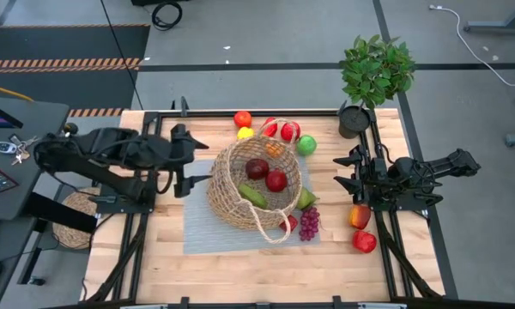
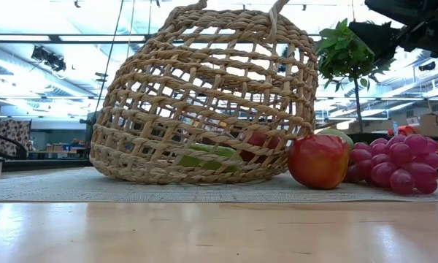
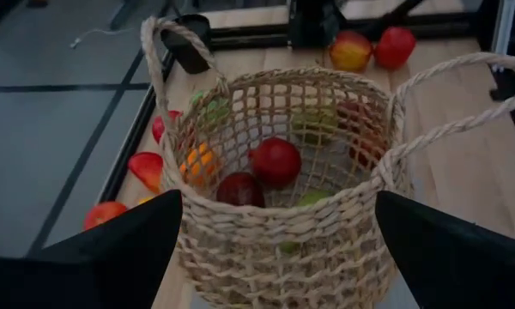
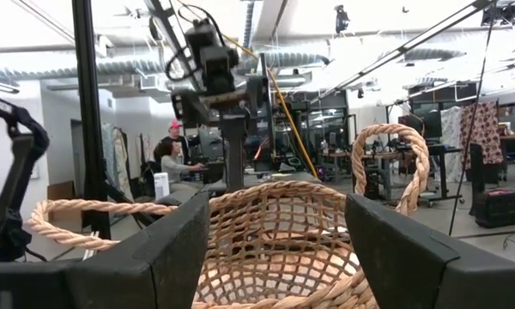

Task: Build produce basket
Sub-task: Put the green pear into the mesh basket

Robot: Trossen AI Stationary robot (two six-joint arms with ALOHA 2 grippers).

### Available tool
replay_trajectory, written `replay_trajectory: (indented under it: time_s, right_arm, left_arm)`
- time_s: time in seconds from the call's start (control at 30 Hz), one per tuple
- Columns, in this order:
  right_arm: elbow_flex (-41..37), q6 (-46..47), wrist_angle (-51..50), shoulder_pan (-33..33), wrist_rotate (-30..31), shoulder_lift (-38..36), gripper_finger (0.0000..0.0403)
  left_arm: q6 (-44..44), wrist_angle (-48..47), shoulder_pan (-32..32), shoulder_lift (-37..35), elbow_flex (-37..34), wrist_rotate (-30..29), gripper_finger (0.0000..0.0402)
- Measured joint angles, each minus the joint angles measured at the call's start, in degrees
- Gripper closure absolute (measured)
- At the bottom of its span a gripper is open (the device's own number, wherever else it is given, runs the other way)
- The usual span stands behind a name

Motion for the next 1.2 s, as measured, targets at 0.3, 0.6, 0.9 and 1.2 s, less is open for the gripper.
replay_trajectory:
  time_s: [0.3, 0.6, 0.9, 1.2]
  right_arm:
    - [0.0, 0.0, 0.0, 0.0, 0.0, 0.0, 0.0128]
    - [0.0, 0.0, 0.0, 0.0, 0.0, 0.0, 0.0128]
    - [0.0, 0.0, 0.0, 0.0, 0.0, 0.0, 0.0128]
    - [0.0, 0.0, 0.0, 0.0, 0.0, 0.0, 0.0128]
  left_arm:
    - [-2.9, 20.6, -0.1, -16.8, -24.5, -3.9, 0.0008]
    - [-1.1, 42.0, -0.9, -30.4, -45.3, -5.9, 0.0008]
    - [-0.7, 48.4, -0.9, -40.5, -55.4, -7.9, 0.0008]
    - [-2.1, 54.6, -0.9, -47.8, -65.9, -8.1, 0.0008]
